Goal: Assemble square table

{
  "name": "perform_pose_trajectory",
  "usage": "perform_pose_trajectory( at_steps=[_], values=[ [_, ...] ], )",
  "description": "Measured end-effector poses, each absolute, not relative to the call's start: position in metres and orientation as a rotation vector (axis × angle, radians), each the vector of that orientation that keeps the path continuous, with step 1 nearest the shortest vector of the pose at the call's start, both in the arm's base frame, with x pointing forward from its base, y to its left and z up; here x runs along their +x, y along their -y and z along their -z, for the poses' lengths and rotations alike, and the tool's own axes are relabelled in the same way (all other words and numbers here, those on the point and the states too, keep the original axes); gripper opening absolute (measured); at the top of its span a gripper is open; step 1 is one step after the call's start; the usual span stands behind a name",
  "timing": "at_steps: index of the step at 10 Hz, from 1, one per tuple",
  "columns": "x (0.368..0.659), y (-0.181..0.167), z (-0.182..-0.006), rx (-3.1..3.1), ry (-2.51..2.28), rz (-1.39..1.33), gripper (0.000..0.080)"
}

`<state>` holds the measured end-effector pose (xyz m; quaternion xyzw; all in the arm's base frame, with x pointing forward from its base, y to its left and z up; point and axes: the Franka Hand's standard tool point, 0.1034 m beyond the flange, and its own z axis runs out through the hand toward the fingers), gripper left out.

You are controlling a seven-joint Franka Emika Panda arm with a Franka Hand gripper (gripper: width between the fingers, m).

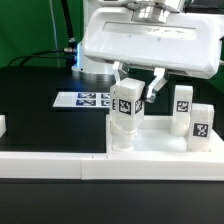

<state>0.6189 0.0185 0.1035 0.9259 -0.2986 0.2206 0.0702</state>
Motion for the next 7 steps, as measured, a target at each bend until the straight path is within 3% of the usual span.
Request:
perform_pose_trajectory(
  at_steps=[7],
  values=[
    [0.6172,-0.0225,-0.0983,2.786,0.875,-0.654,0.0290]
  ],
)
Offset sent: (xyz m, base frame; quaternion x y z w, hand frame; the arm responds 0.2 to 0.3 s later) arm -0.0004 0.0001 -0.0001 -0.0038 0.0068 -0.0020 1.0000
